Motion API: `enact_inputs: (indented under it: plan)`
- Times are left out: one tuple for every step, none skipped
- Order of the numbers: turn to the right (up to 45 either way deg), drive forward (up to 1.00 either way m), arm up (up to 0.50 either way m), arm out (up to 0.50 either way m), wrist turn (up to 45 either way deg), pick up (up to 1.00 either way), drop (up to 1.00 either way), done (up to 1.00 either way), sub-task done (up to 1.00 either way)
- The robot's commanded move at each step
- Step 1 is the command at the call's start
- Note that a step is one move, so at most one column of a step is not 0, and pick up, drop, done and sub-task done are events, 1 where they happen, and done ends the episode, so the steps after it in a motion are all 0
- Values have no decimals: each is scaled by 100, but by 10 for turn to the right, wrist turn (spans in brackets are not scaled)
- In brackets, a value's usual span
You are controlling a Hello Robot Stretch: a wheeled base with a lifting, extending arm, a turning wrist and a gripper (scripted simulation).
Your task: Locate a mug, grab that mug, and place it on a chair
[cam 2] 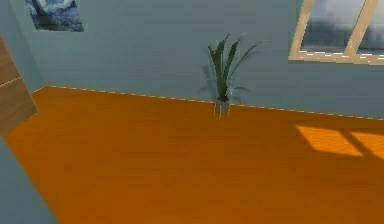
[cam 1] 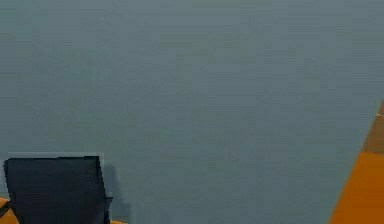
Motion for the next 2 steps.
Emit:
enact_inputs:
  plan:
    - [0, 5, 0, 0, 0, 0, 0, 0, 0]
    - [450, 0, 0, 0, 0, 0, 0, 0, 0]
